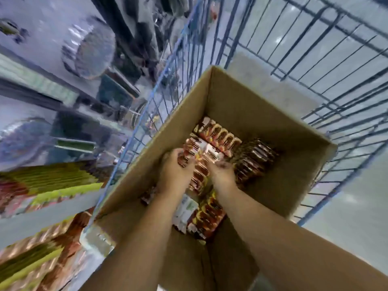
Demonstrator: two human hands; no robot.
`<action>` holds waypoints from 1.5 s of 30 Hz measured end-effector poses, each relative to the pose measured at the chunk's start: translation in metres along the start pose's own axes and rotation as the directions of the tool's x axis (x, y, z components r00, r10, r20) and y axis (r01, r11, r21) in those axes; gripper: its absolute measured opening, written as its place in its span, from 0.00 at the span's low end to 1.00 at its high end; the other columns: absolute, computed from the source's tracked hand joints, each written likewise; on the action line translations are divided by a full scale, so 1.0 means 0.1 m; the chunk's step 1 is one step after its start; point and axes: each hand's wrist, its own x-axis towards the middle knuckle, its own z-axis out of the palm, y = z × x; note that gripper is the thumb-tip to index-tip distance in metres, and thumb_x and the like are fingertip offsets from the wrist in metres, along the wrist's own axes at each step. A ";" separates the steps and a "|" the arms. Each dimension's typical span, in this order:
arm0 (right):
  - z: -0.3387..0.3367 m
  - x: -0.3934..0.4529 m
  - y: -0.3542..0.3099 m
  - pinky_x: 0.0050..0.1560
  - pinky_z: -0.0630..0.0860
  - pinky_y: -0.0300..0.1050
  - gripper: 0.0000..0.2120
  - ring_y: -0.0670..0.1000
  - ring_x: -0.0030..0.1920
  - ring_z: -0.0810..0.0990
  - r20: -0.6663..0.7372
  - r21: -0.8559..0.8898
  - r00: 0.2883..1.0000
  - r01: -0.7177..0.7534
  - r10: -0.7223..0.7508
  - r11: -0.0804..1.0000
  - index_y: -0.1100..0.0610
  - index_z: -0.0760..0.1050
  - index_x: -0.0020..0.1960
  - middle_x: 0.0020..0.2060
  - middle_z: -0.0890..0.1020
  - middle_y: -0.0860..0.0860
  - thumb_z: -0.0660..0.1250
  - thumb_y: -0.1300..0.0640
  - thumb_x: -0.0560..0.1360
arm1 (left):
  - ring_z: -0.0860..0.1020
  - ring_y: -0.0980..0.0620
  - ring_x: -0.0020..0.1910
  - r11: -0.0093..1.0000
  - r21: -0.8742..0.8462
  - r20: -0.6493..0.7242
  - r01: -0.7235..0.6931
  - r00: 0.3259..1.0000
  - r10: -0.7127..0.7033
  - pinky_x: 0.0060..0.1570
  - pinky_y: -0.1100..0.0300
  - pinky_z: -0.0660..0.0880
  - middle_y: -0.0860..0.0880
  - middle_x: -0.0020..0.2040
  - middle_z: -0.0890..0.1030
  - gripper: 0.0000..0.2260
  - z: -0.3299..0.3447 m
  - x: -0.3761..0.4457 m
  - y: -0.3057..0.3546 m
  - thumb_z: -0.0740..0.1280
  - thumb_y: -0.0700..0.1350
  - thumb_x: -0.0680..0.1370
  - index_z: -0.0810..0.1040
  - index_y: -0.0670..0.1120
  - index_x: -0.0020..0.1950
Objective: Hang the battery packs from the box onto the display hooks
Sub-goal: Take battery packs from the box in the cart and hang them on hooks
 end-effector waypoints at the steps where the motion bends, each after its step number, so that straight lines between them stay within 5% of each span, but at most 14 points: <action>1: 0.06 0.12 0.08 0.51 0.76 0.40 0.22 0.51 0.52 0.82 -0.010 0.055 1.000 -0.024 0.025 0.998 0.57 0.76 0.67 0.61 0.83 0.55 0.77 0.56 0.76 | 0.76 0.46 0.66 0.999 0.045 0.025 0.005 1.000 -0.006 0.62 0.56 0.72 0.48 0.67 0.77 0.18 0.10 0.11 -0.06 0.71 0.55 0.80 0.77 0.52 0.68; 6: 0.27 0.56 0.33 0.42 0.81 0.42 0.20 0.51 0.46 0.85 -0.096 0.160 0.982 -0.145 0.161 0.977 0.53 0.78 0.65 0.54 0.86 0.53 0.76 0.52 0.75 | 0.74 0.42 0.71 0.980 0.200 0.095 0.002 0.995 -0.021 0.70 0.48 0.72 0.44 0.73 0.75 0.23 0.52 0.57 -0.35 0.67 0.55 0.82 0.73 0.48 0.75; 10: 0.34 0.84 0.41 0.31 0.72 0.37 0.12 0.46 0.37 0.80 -0.180 0.185 0.954 -0.208 0.242 0.960 0.53 0.78 0.63 0.44 0.83 0.49 0.70 0.54 0.80 | 0.75 0.40 0.70 0.976 0.218 0.040 0.012 0.999 -0.021 0.68 0.48 0.72 0.42 0.72 0.76 0.21 0.77 0.76 -0.50 0.65 0.52 0.83 0.73 0.45 0.74; 14: 0.51 0.98 0.45 0.39 0.78 0.40 0.28 0.50 0.45 0.83 -0.316 0.107 0.934 -0.136 0.164 0.985 0.42 0.67 0.78 0.59 0.83 0.48 0.68 0.53 0.79 | 0.69 0.38 0.75 0.967 0.229 0.017 0.113 0.993 -0.120 0.71 0.41 0.70 0.42 0.78 0.70 0.31 0.97 0.80 -0.67 0.69 0.51 0.81 0.62 0.47 0.82; 17: 0.64 1.03 0.48 0.39 0.82 0.47 0.34 0.53 0.47 0.83 -0.370 0.107 0.899 -0.208 0.233 0.972 0.39 0.66 0.78 0.63 0.80 0.50 0.70 0.46 0.73 | 0.62 0.38 0.78 0.934 0.344 0.015 0.093 0.994 -0.104 0.74 0.40 0.64 0.42 0.81 0.63 0.34 1.03 0.79 -0.79 0.68 0.50 0.82 0.57 0.46 0.84; 20: 0.64 1.09 0.47 0.56 0.83 0.55 0.30 0.60 0.57 0.83 -0.377 0.080 0.889 -0.247 0.259 0.966 0.50 0.70 0.75 0.63 0.79 0.54 0.72 0.47 0.76 | 0.61 0.38 0.79 0.890 0.452 0.010 0.060 0.997 -0.072 0.73 0.41 0.63 0.42 0.82 0.61 0.35 1.08 0.80 -0.83 0.66 0.54 0.83 0.55 0.44 0.84; 22: 0.59 1.14 0.50 0.53 0.81 0.51 0.23 0.61 0.58 0.83 -0.393 0.065 0.877 -0.273 0.276 0.960 0.58 0.75 0.69 0.61 0.81 0.56 0.71 0.48 0.78 | 0.62 0.38 0.78 0.860 0.509 0.030 0.032 0.998 -0.055 0.72 0.43 0.64 0.40 0.82 0.62 0.39 1.10 0.80 -0.82 0.64 0.62 0.82 0.53 0.44 0.84; 25: 0.56 1.16 0.54 0.51 0.82 0.50 0.23 0.58 0.53 0.84 -0.382 0.056 0.883 -0.272 0.272 0.961 0.58 0.75 0.69 0.57 0.83 0.55 0.71 0.48 0.79 | 0.62 0.39 0.77 0.804 0.595 0.061 0.007 0.997 -0.054 0.73 0.44 0.62 0.40 0.82 0.61 0.46 1.10 0.80 -0.81 0.59 0.73 0.78 0.51 0.45 0.85; 28: 0.53 1.14 0.55 0.51 0.81 0.51 0.20 0.56 0.47 0.81 -0.300 0.140 0.897 -0.295 0.325 0.945 0.56 0.72 0.64 0.52 0.81 0.54 0.72 0.46 0.79 | 0.60 0.40 0.79 0.818 0.574 0.056 0.040 0.995 -0.087 0.76 0.44 0.58 0.41 0.82 0.62 0.39 1.07 0.82 -0.80 0.53 0.70 0.81 0.53 0.46 0.85; 32: 0.42 1.12 0.52 0.49 0.72 0.48 0.15 0.55 0.52 0.78 -0.192 0.236 0.910 -0.320 0.366 0.918 0.55 0.72 0.59 0.53 0.79 0.53 0.72 0.49 0.80 | 0.63 0.41 0.79 0.812 0.582 0.019 0.043 0.998 -0.066 0.75 0.44 0.62 0.41 0.80 0.64 0.36 1.06 0.80 -0.80 0.61 0.63 0.82 0.55 0.45 0.84; 36: 0.38 1.09 0.50 0.44 0.78 0.49 0.09 0.52 0.45 0.81 -0.110 0.303 0.931 -0.302 0.348 0.904 0.51 0.77 0.60 0.49 0.83 0.50 0.72 0.54 0.81 | 0.71 0.40 0.73 0.796 0.603 -0.042 0.051 0.999 -0.032 0.65 0.44 0.71 0.41 0.75 0.72 0.38 1.04 0.73 -0.73 0.68 0.65 0.78 0.64 0.43 0.79; 40: 0.38 1.04 0.50 0.56 0.82 0.61 0.06 0.58 0.51 0.84 -0.096 0.318 0.933 -0.301 0.346 0.899 0.51 0.78 0.59 0.52 0.85 0.54 0.70 0.56 0.82 | 0.74 0.43 0.68 0.772 0.635 -0.025 0.032 0.999 -0.021 0.55 0.48 0.76 0.43 0.70 0.75 0.36 0.94 0.66 -0.64 0.71 0.67 0.75 0.70 0.43 0.72; 43: 0.37 0.95 0.49 0.51 0.81 0.56 0.04 0.55 0.45 0.81 -0.093 0.288 0.939 -0.293 0.331 0.912 0.50 0.75 0.54 0.48 0.82 0.52 0.68 0.57 0.83 | 0.78 0.41 0.63 0.804 0.593 -0.014 0.043 0.999 -0.043 0.50 0.49 0.76 0.44 0.65 0.78 0.30 0.83 0.62 -0.57 0.75 0.61 0.75 0.71 0.44 0.67; 45: 0.40 0.87 0.46 0.46 0.79 0.50 0.05 0.53 0.42 0.79 -0.081 0.253 0.954 -0.260 0.289 0.932 0.51 0.75 0.56 0.46 0.82 0.51 0.67 0.60 0.83 | 0.81 0.42 0.56 0.909 0.402 0.039 0.114 0.989 -0.141 0.47 0.52 0.75 0.47 0.57 0.81 0.20 0.75 0.63 -0.55 0.74 0.55 0.77 0.74 0.46 0.61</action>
